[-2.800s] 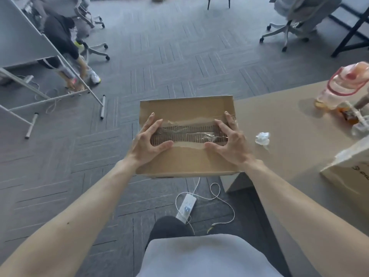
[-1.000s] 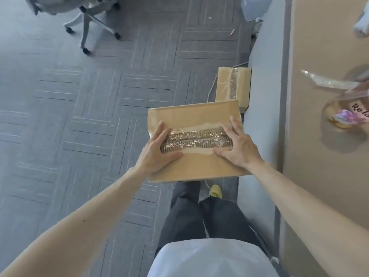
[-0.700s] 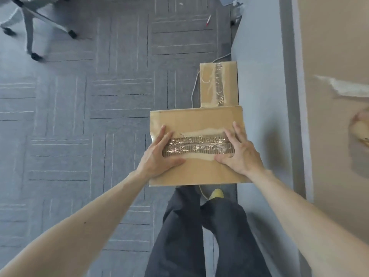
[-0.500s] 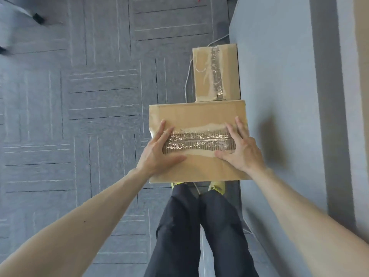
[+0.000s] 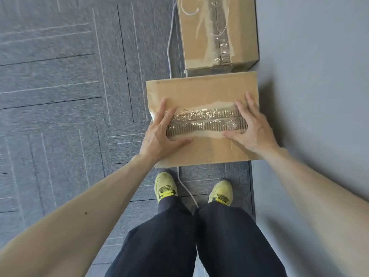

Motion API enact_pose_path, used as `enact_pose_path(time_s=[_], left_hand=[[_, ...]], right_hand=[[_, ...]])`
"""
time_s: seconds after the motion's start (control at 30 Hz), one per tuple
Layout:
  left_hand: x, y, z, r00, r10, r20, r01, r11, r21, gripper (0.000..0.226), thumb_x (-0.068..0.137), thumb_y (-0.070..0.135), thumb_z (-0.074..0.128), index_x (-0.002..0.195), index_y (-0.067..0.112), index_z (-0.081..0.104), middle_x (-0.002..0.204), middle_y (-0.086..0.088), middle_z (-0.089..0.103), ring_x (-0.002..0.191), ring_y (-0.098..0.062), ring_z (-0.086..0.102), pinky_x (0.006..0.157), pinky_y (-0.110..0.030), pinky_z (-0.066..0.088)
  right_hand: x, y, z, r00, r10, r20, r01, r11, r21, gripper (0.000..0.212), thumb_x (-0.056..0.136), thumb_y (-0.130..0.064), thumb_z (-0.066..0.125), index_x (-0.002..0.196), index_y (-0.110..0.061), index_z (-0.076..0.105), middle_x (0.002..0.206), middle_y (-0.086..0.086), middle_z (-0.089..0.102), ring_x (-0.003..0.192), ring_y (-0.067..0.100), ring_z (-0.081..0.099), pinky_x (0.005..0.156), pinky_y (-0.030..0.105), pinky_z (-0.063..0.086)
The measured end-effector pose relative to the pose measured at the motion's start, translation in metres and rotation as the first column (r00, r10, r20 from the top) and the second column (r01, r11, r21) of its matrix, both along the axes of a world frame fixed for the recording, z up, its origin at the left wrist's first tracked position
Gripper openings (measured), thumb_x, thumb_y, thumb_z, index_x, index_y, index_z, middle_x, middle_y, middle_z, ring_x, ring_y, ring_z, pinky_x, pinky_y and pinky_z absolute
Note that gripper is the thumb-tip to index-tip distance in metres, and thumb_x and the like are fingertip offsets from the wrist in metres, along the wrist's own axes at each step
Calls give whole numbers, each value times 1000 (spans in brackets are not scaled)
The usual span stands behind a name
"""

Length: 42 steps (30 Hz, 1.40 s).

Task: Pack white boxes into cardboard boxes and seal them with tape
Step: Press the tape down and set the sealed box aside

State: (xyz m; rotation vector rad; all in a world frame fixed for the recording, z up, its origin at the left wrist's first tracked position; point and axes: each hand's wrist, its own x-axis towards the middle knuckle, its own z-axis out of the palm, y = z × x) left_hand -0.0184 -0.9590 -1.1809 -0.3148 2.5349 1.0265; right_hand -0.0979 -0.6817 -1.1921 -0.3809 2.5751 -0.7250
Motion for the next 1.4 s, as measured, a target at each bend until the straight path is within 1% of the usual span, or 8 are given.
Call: enact_pose_path(time_s=[0.37, 0.57, 0.63, 0.77, 0.87, 1.0, 1.1, 1.4], left_hand=[[-17, 5, -94, 1000, -25, 13, 25, 1000, 5, 114, 70, 60, 80, 157, 33, 11, 165, 14, -8, 149, -22, 21, 116, -51, 32], [-19, 11, -105, 996, -80, 46, 81, 996, -25, 112, 73, 60, 77, 157, 34, 8, 165, 13, -14, 150, -29, 19, 116, -59, 29], [-21, 11, -104, 989, -116, 95, 121, 991, -51, 112, 74, 61, 75, 157, 36, 4, 163, 14, -19, 150, -34, 17, 114, -63, 29], [-30, 10, -82, 949, -168, 268, 214, 965, -153, 109, 76, 67, 69, 157, 39, 1, 162, 16, -23, 147, -50, 8, 109, -67, 31], [-34, 6, -38, 917, -213, 338, 297, 929, -221, 106, 79, 68, 66, 158, 36, 2, 164, 11, -17, 147, -51, 0, 110, -67, 27], [-44, -8, 51, 918, -262, 299, 342, 903, -259, 98, 81, 68, 64, 156, 34, 10, 166, 7, -7, 151, -39, 1, 112, -64, 32], [-54, -15, 139, 917, -316, 243, 378, 881, -284, 95, 82, 68, 63, 154, 32, 14, 167, 5, -2, 152, -34, 2, 113, -61, 32], [-78, 16, 424, 884, -467, 8, 450, 847, -285, 87, 85, 64, 62, 155, 29, 23, 166, 1, 8, 153, -31, 5, 115, -55, 30]], right_hand=[[-23, 4, -88, 998, 67, -13, -66, 994, 82, 102, 71, -56, 75, 152, -14, 29, 163, 12, 3, 148, 37, 13, 113, 59, 28], [-23, 5, -98, 997, 53, 51, -60, 988, 140, 102, 74, -49, 77, 154, -19, 22, 164, 9, -5, 150, 32, 6, 117, 50, 22], [-25, 3, -97, 994, 64, 89, -80, 977, 197, 103, 76, -52, 74, 155, -22, 16, 163, 8, -10, 150, 32, 5, 117, 51, 23], [-23, -10, -73, 979, 56, 198, -124, 929, 349, 96, 79, -70, 59, 154, -34, 10, 163, -4, -14, 145, 45, 11, 114, 60, 25], [-16, -28, -23, 973, 31, 230, -110, 934, 341, 88, 86, -63, 58, 155, -31, 13, 164, -4, -9, 147, 40, 6, 115, 59, 24], [-9, -48, 74, 971, 22, 236, -81, 967, 243, 76, 94, -48, 56, 155, -23, 18, 164, 3, 0, 150, 31, 5, 119, 47, 19], [-4, -59, 165, 976, -13, 218, -36, 976, 216, 72, 95, -51, 51, 153, -23, 21, 164, 2, 8, 149, 30, 10, 117, 48, 25], [34, -46, 462, 979, -203, 33, 198, 973, 115, 67, 98, -44, 51, 154, -21, 24, 164, 0, 11, 148, 23, 14, 116, 38, 24]])
